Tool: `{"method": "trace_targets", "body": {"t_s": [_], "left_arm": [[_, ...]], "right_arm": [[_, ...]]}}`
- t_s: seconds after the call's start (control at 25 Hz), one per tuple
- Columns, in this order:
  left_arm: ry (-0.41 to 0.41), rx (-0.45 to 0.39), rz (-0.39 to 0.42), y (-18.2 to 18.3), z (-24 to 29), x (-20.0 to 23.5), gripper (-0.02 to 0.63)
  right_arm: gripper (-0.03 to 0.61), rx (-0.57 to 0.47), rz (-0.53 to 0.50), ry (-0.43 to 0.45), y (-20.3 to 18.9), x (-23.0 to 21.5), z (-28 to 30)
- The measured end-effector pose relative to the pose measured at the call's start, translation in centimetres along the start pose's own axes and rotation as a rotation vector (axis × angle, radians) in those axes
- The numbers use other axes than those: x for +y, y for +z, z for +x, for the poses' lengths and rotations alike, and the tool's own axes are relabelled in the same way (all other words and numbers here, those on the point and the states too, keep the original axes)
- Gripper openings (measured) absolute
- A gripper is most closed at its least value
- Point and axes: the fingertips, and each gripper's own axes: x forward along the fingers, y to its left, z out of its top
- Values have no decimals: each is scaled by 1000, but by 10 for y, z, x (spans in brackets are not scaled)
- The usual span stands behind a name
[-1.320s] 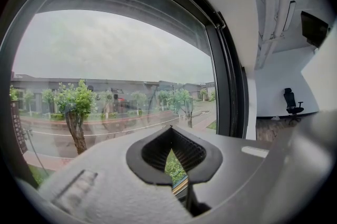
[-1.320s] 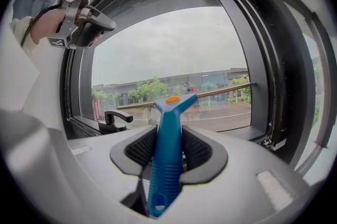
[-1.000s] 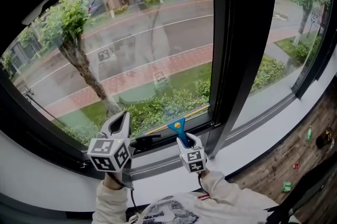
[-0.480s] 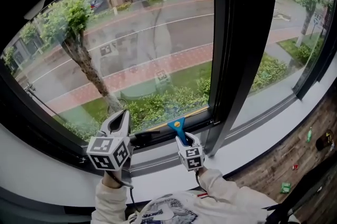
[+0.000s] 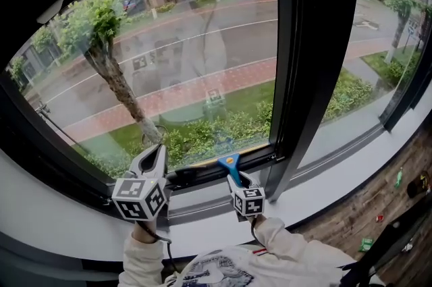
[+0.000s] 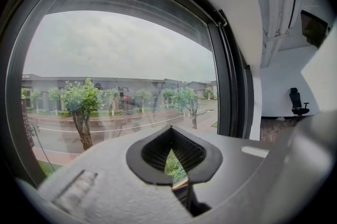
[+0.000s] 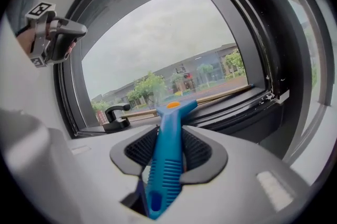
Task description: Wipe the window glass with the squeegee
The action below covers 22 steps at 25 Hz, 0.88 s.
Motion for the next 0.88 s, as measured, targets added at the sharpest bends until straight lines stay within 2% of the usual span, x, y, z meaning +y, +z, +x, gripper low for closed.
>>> {"method": "trace_targets", "body": {"t_s": [0.2, 0.4, 0.52, 0.6, 0.72, 0.88], "left_arm": [[12, 0, -21, -7, -4, -2, 2], [26, 13, -44, -19, -6, -4, 2], [34, 31, -51, -30, -10, -3, 2], [41, 45, -52, -37, -16, -1, 2], [59, 57, -60, -46, -28, 8, 2], [79, 30, -72, -45, -47, 25, 2]], "right_arm": [[146, -101, 51, -11, 40, 11, -20], [146, -86, 51, -22, 52, 16, -23], [146, -111, 46, -27, 57, 18, -26], [146, -173, 45, -19, 73, 23, -33], [146, -294, -21, -5, 112, 41, -50], [146, -343, -32, 12, 149, 66, -68]]}}
